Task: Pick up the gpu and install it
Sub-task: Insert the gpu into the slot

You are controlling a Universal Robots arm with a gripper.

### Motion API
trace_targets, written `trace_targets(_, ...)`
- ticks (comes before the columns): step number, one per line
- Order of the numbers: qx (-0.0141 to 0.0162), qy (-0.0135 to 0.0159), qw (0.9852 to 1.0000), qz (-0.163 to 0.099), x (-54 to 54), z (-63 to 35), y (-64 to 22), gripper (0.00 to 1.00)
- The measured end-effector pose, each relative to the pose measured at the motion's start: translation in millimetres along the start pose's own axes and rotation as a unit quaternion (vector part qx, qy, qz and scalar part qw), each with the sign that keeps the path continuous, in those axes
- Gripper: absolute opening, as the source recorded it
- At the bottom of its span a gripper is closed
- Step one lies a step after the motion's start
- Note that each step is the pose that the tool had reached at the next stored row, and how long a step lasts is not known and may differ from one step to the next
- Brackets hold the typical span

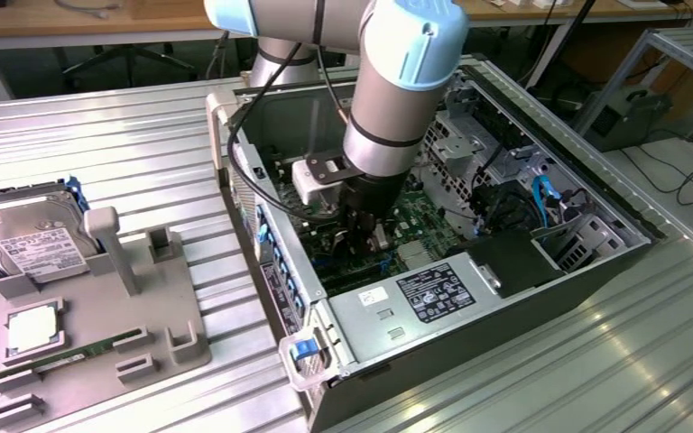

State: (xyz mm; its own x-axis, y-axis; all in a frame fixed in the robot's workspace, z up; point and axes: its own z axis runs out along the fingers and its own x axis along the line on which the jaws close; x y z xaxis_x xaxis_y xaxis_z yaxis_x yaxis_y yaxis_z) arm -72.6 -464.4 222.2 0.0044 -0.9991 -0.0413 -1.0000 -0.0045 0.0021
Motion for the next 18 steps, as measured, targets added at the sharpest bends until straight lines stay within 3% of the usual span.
trace_targets(4,0.0000,0.0001,1.0000,0.000,0.0,0.0,0.0,0.27)
trace_targets(6,0.0009,-0.0019,1.0000,0.000,-0.4,1.5,-0.2,0.29)
trace_targets(8,0.0002,-0.0004,1.0000,0.000,-0.2,0.3,-0.1,0.29)
trace_targets(9,-0.0002,0.0003,1.0000,0.000,-0.2,-0.6,0.0,0.35)
trace_targets(11,0.0001,0.0002,1.0000,0.000,-0.5,-3.1,0.0,0.35)
trace_targets(14,0.0012,0.0011,1.0000,0.000,-1.3,-13.9,0.0,0.35)
trace_targets(18,0.0032,0.0032,1.0000,0.000,-3.0,-37.1,0.1,0.35)
